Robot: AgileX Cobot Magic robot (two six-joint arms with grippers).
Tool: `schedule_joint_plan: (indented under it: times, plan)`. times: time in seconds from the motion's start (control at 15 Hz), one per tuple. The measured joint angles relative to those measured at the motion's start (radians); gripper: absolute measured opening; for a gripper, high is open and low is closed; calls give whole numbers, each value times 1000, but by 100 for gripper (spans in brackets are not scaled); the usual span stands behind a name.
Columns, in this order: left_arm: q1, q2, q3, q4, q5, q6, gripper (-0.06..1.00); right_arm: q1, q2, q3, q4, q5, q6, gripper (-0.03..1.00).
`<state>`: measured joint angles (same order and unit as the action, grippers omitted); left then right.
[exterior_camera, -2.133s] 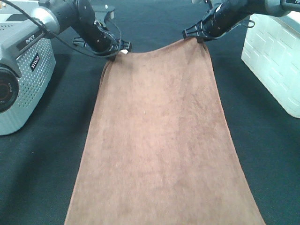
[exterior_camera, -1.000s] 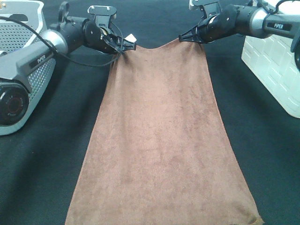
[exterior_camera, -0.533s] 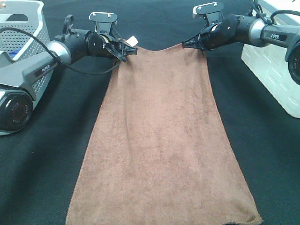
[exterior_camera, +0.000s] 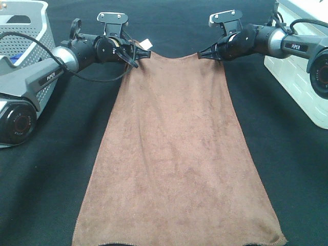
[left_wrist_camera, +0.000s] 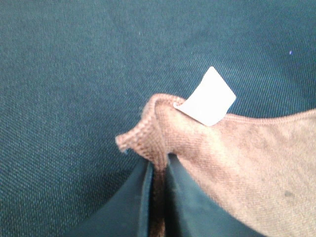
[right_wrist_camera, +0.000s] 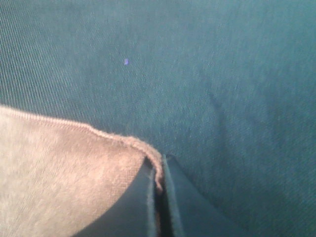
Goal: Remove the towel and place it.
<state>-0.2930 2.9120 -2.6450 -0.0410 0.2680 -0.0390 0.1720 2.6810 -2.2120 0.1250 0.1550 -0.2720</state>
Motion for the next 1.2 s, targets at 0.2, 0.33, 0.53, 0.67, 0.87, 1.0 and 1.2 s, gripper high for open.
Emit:
schedule_joint_plan:
  times: [0.2,0.33,0.53,0.67,0.87,1.0,1.2]
  plan:
    - [0,7,0,0,-5,0,10,-5,7,0,11,-4,0,4]
    - [0,14,0,0,-7,0,22,-8,7,0,22,-4,0,17]
    - [0,17,0,0,-8,0,52,-8,7,0,23,-5,0,56]
    - [0,17,0,0,-10,0,61,-8,7,0,25,-6,0,65]
    - [0,6,0,0,4,0,63,-8,3,0,28,-7,0,67]
    - [0,-18,0,1,45,0,63,-8,-3,0,27,2,0,67]
    - [3,-55,-1,2,75,0,63,-8,-24,0,29,1,0,67]
